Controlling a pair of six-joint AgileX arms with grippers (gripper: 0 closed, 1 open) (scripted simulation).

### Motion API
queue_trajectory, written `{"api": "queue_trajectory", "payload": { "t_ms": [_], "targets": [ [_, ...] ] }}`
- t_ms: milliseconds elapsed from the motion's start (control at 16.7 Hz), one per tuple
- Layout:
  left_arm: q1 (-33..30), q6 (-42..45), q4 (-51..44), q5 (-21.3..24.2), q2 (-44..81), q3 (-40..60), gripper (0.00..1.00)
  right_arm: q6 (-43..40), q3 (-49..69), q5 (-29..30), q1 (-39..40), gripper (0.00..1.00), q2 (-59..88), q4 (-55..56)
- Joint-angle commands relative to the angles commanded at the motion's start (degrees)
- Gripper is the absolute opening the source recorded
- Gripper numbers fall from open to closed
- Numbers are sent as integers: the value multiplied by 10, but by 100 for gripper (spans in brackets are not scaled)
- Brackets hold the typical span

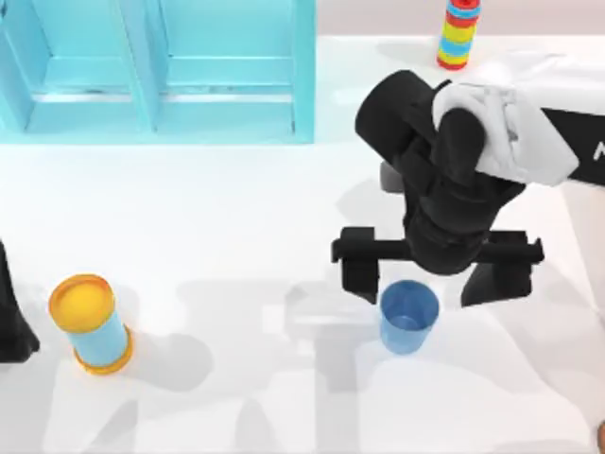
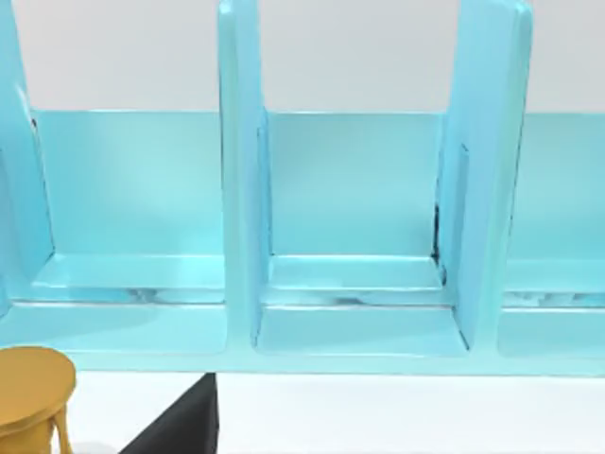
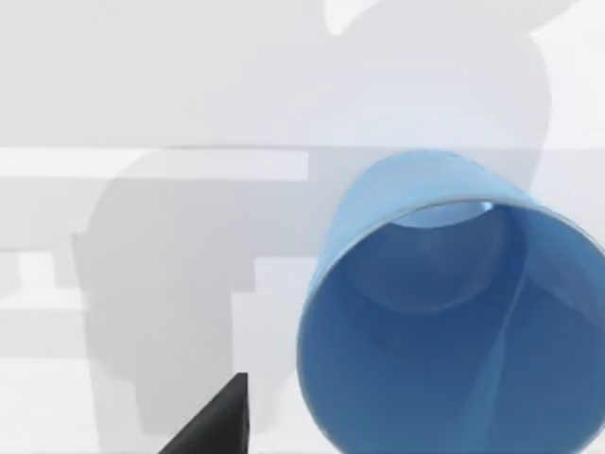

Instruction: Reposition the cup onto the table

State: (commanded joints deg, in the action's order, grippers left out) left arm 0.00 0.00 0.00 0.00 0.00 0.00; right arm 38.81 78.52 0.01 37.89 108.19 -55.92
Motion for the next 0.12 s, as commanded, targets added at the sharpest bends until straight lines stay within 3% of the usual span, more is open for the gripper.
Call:
{"api": "queue_trajectory", "payload": {
  "t_ms": [120],
  "targets": [
    [0, 0, 0, 0, 0, 0, 100, 0, 0, 0, 0, 100, 0, 0]
  ]
}}
